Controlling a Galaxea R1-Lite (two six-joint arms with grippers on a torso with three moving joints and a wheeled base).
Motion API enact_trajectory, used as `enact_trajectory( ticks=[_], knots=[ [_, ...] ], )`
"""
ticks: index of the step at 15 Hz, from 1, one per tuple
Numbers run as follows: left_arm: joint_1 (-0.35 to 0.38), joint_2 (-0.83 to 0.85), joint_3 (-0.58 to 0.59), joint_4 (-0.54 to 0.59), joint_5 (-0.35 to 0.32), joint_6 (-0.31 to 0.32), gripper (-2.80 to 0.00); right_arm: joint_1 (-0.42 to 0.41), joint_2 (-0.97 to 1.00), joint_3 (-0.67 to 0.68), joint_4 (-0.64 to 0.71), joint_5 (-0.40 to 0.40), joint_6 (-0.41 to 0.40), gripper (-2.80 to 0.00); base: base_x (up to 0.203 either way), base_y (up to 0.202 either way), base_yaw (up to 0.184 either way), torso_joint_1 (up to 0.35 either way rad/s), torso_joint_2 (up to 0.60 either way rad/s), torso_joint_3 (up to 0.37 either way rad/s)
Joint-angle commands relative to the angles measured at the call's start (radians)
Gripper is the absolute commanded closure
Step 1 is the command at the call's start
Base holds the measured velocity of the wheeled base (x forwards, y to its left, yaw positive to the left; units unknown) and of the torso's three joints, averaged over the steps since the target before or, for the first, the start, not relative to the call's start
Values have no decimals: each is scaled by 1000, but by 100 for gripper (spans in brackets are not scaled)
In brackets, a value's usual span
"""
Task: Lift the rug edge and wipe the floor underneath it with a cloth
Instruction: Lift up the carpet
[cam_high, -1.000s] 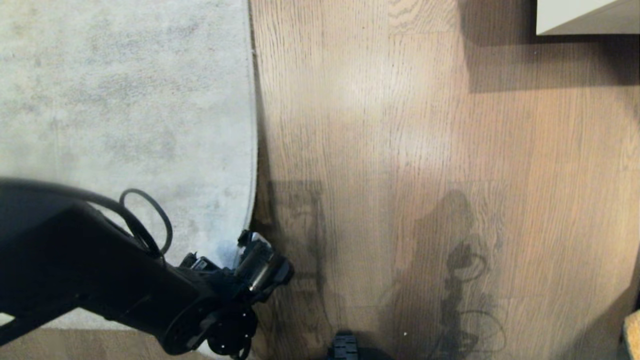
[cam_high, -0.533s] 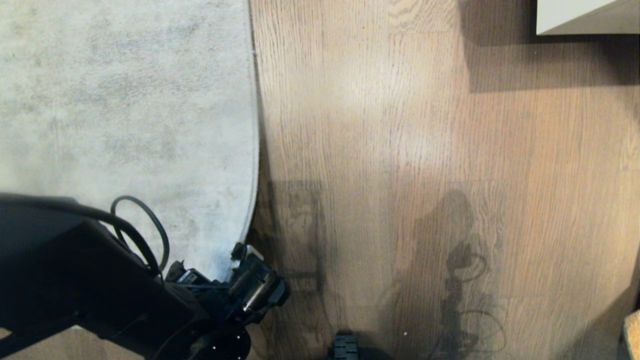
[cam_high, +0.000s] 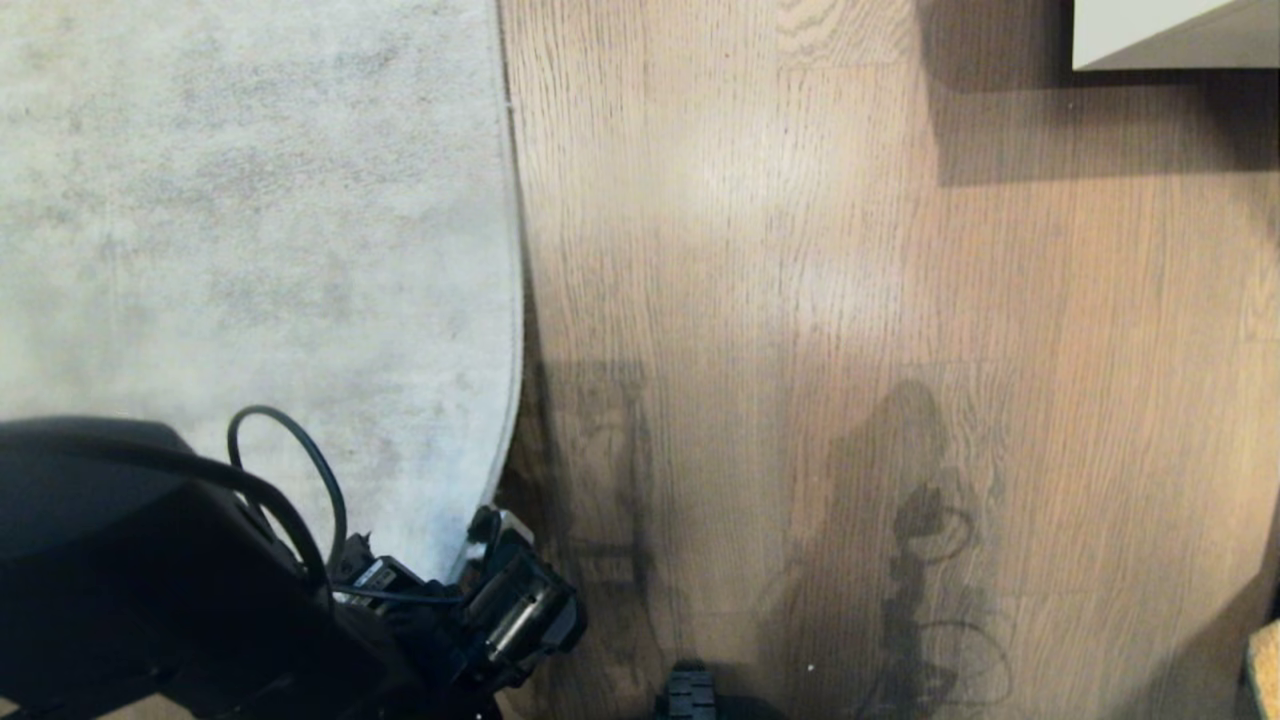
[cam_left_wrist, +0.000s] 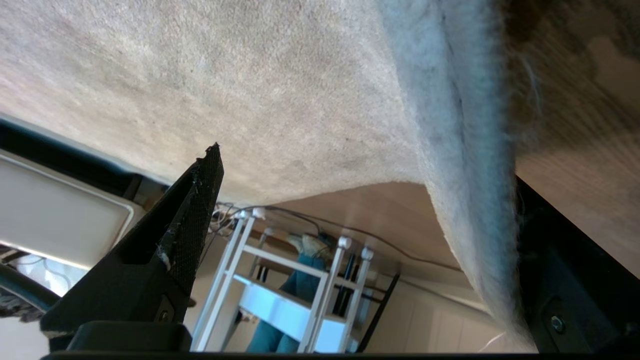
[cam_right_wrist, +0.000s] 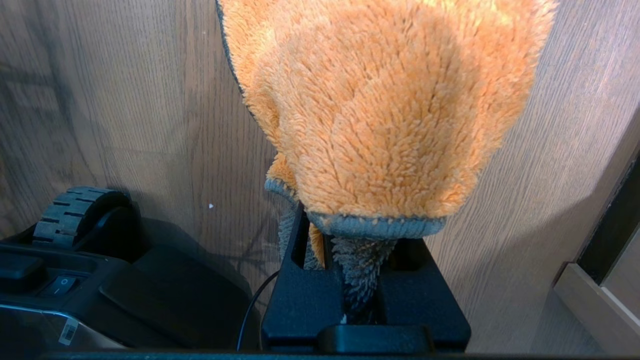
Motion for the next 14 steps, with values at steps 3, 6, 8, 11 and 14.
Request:
enact_trajectory(
  ticks=[3, 6, 8, 11, 14],
  knots=[
    [-11, 6, 77, -98, -1, -11, -280, 0, 1, 0, 1, 1, -1, 0, 0, 0, 0, 0, 0, 0],
    [-18, 19, 116, -152, -8, -14, -280, 0, 1, 0, 1, 1, -1, 0, 0, 0, 0, 0, 0, 0],
    [-25, 20, 125, -154, -8, -14, -280, 0, 1, 0, 1, 1, -1, 0, 0, 0, 0, 0, 0, 0],
    [-40, 20, 146, -154, -8, -14, -280, 0, 1, 0, 1, 1, -1, 0, 0, 0, 0, 0, 0, 0],
    [-40, 20, 152, -154, -8, -14, -280, 0, 1, 0, 1, 1, -1, 0, 0, 0, 0, 0, 0, 0]
  ],
)
